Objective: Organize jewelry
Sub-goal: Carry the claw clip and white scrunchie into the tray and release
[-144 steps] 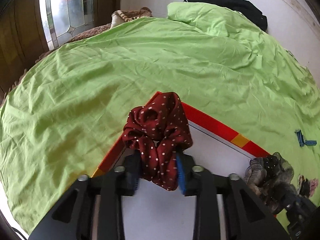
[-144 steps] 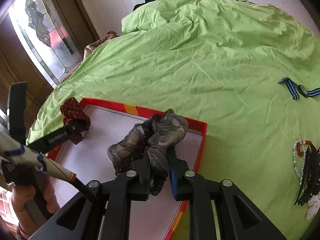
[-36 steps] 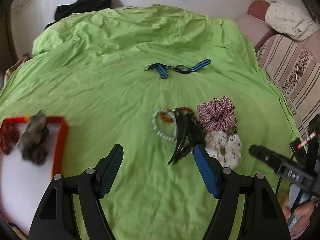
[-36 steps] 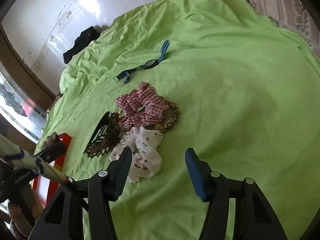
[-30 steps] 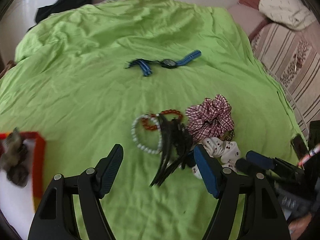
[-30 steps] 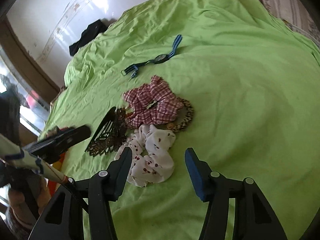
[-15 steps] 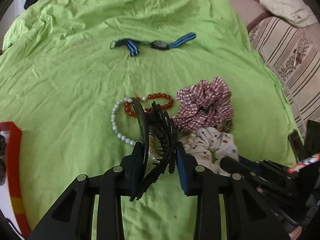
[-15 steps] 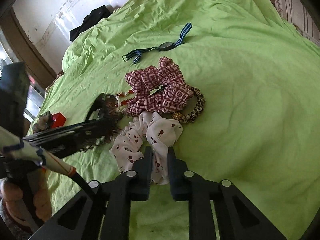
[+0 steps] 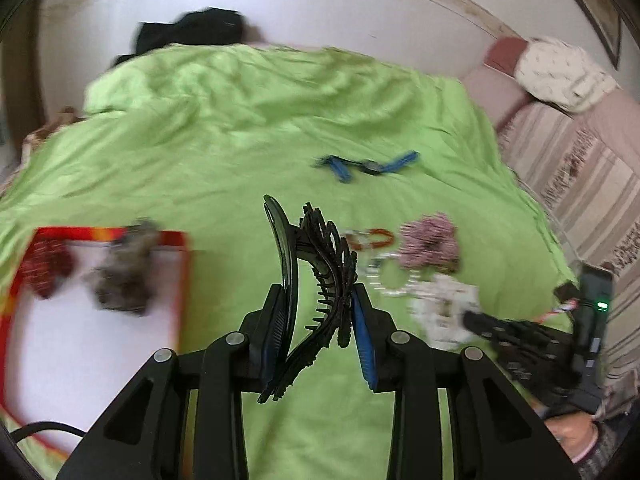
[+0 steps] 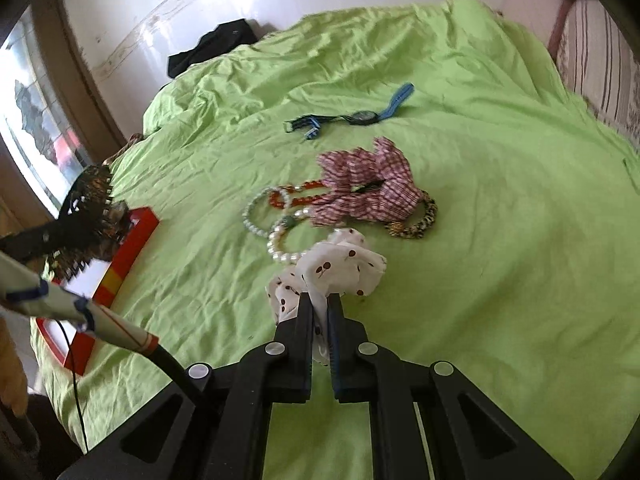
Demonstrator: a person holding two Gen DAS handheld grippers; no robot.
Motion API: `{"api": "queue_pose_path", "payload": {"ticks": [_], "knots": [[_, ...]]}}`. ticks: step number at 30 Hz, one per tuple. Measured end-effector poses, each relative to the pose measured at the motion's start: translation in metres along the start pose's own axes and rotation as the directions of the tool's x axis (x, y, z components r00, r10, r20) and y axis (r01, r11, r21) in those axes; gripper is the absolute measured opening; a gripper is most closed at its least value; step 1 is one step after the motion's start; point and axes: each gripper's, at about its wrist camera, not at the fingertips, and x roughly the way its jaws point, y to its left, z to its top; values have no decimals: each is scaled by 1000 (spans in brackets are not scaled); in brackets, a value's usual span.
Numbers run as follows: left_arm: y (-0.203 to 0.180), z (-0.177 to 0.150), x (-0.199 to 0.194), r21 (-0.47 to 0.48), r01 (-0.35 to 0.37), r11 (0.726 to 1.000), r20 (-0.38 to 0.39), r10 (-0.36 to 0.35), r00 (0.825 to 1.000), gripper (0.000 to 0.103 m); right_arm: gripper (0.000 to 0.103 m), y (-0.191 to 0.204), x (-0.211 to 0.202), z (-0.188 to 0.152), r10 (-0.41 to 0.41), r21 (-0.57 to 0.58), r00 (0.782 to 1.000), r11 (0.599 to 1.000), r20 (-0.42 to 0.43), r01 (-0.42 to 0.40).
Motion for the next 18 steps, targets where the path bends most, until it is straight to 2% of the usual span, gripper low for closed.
{"api": "queue_pose_path", "payload": {"ticks": [4, 7, 10, 14, 18], "knots": [[48, -8, -15, -62, -70, 996, 14, 71, 997, 32, 7, 20, -19, 0, -15, -33, 999, 999, 40, 16], [89, -11, -23, -134, -130, 982, 18, 133, 991, 32, 7, 37, -38, 5, 33, -19, 997, 999, 70, -32], [120, -13, -32, -200, -157, 967, 24, 165, 986, 32, 7, 59, -46, 13, 73, -29, 994, 997, 80, -71], [158, -19, -40, -274, -221, 936, 17, 234, 972, 32, 7, 101, -47, 26, 139, -68, 988, 989, 67, -135], [199, -27, -44, -371, -218, 903, -6, 232, 973, 32, 7, 146, -38, 37, 207, -110, 978, 973, 38, -202]]}}
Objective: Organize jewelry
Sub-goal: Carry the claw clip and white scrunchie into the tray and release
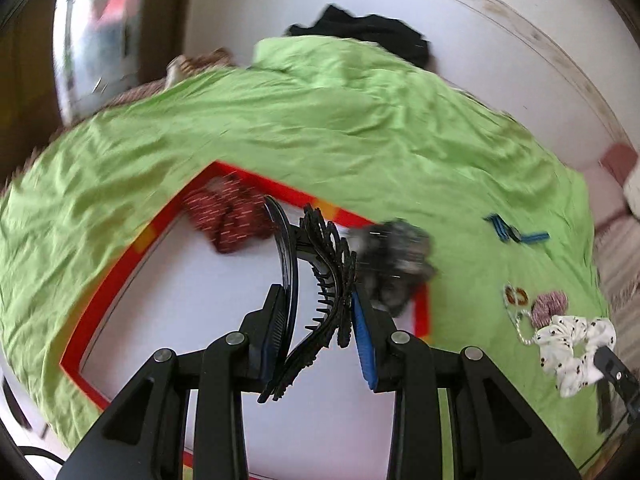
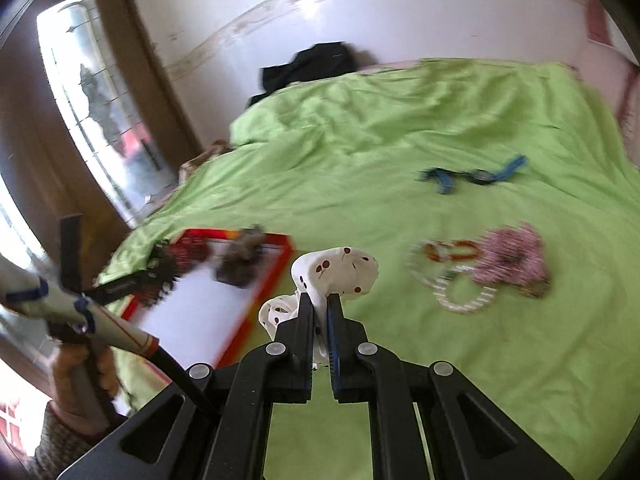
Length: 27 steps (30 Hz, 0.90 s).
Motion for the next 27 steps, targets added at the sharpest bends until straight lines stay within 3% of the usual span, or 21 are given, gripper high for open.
{"api": "queue_pose_path", "payload": {"ticks": [4, 9, 13, 22, 25, 27], "knots": [[34, 2, 10, -64, -50, 997, -31, 48, 998, 32, 7, 41, 28, 11, 95, -8, 995, 995, -40, -95], [69, 6, 22, -117, -136, 984, -58, 130, 990, 32, 7, 81, 80, 13, 209, 30, 971, 978, -115, -207], [85, 12, 30, -132, -180, 975, -56, 174, 983, 33, 7, 105, 124, 3, 213, 33, 958, 977, -190, -211], [84, 16, 28, -118, -168, 979, -32, 166, 986, 34, 8, 125, 179, -19, 143, -29, 949, 987, -282, -158], [81, 16, 23, -107, -184, 977, -13, 184, 983, 55, 11, 127, 182, -22, 117, -53, 950, 989, -291, -138], [78, 17, 18, -105, -190, 976, 10, 192, 981, 59, 18, 128, 181, -22, 104, -64, 952, 990, -287, -128]]}}
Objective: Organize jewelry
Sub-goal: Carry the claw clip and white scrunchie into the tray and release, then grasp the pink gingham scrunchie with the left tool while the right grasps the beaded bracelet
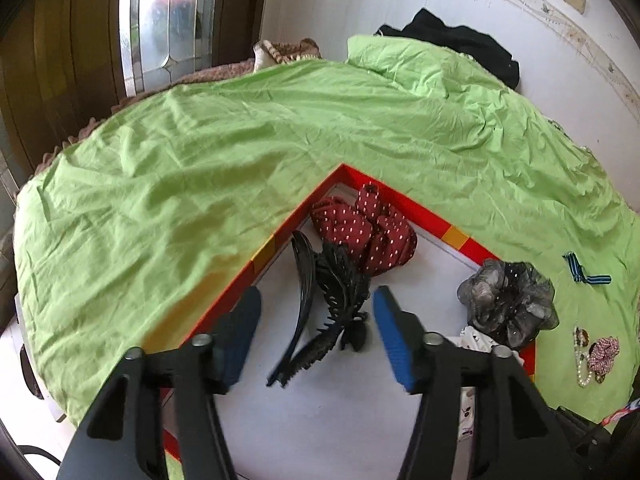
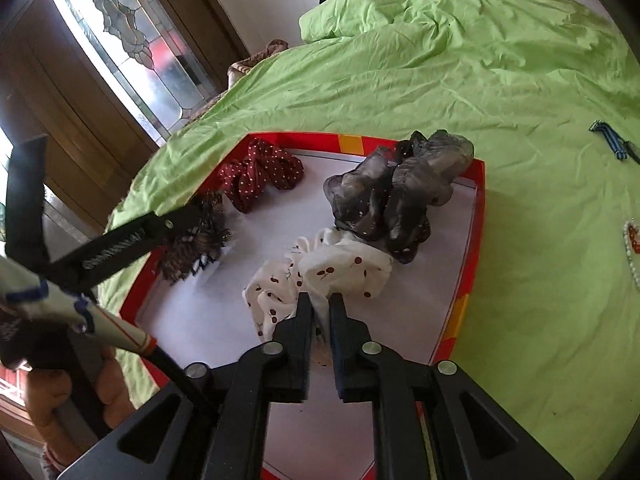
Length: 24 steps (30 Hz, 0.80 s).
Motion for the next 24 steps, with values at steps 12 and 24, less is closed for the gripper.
{"api": "queue_pose_path", "payload": {"ticks": [12, 24], "knots": [[-45, -17, -35, 175, -91, 980, 117, 71, 991, 61, 50, 6, -63, -8, -83, -102, 990, 990, 115, 95], [-119, -52, -73, 335, -13, 942, 161, -44, 986, 62, 55, -79, -146, -35, -246, 27, 952, 969, 182, 246]]}}
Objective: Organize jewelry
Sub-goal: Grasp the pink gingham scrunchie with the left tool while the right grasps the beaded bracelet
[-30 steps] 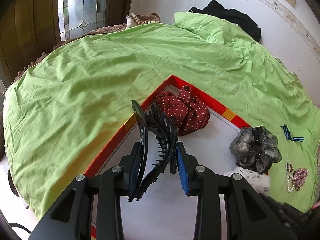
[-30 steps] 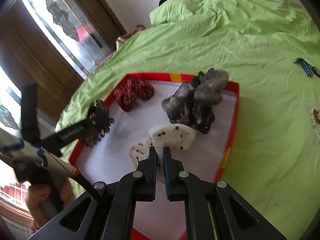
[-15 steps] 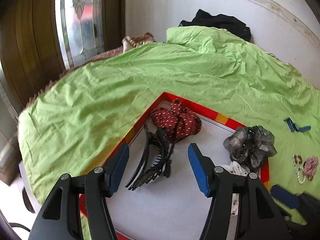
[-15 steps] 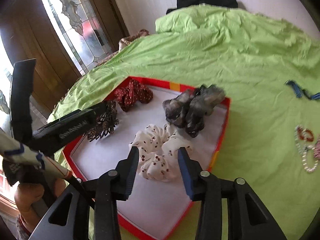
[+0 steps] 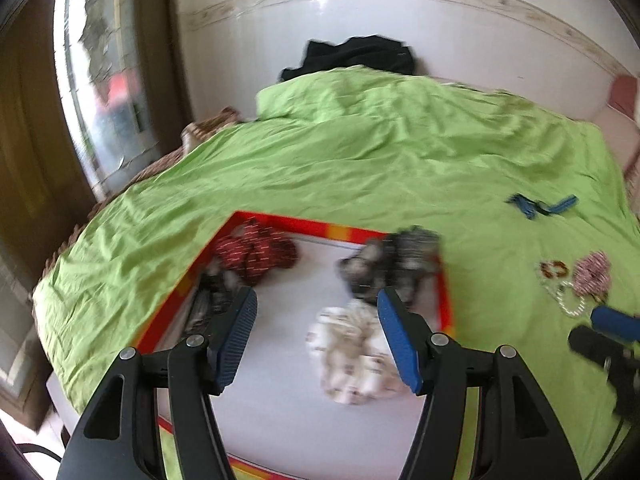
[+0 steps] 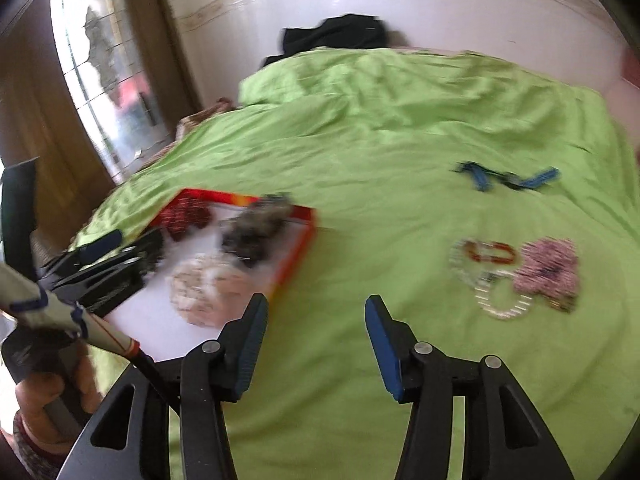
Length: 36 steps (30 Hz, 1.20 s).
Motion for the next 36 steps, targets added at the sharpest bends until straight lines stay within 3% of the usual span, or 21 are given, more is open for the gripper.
{"api": "queue_pose_path", "payload": {"ticks": [4, 7, 10, 14, 20, 24, 25, 26, 28, 30, 33, 36], "knots": [[-34, -9, -20, 15, 136, 991, 13, -136, 991, 62, 55, -57, -20, -10, -98, 61, 995, 993, 6, 98], [-68, -21, -31, 42, 273, 961, -7, -273, 962, 63, 55, -111, -33, -16, -196, 127, 981, 973, 8, 193], [-103, -32, -34, 115, 331, 937, -28, -330, 944, 63, 55, -167, -37, -17, -288, 208, 958, 937, -2, 282], [-146, -48, -24, 226, 351, 908, -72, -344, 936, 63, 55, -218, -26, -9, -311, 308, 950, 902, -24, 303], [-161, -55, 2, 249, 351, 903, -124, -329, 936, 63, 55, -267, 13, 16, -173, 453, 985, 877, -11, 159], [-159, -56, 20, 216, 349, 912, -166, -318, 933, 63, 59, -277, 54, 19, -137, 460, 988, 874, -70, 154], [-159, -56, 23, 210, 350, 913, -176, -317, 932, 63, 43, -278, 59, 17, -128, 464, 988, 873, -82, 151], [-160, -56, 26, 209, 348, 914, -182, -314, 932, 63, 16, -277, 67, 13, -61, 482, 994, 871, -90, 97], [-161, -56, 27, 216, 342, 914, -177, -308, 935, 63, 15, -266, 69, 3, 32, 484, 996, 875, -85, 13], [-162, -56, 25, 228, 336, 914, -165, -304, 938, 63, 15, -250, 67, -5, 107, 451, 990, 891, -88, -56], [-159, -56, 21, 236, 317, 918, -144, -290, 946, 63, 15, -208, 52, -29, 272, 387, 955, 898, -119, -207], [-154, -54, 21, 215, 319, 923, -147, -292, 945, 63, 21, -181, 34, -51, 313, 335, 937, 909, -156, -248]]}}
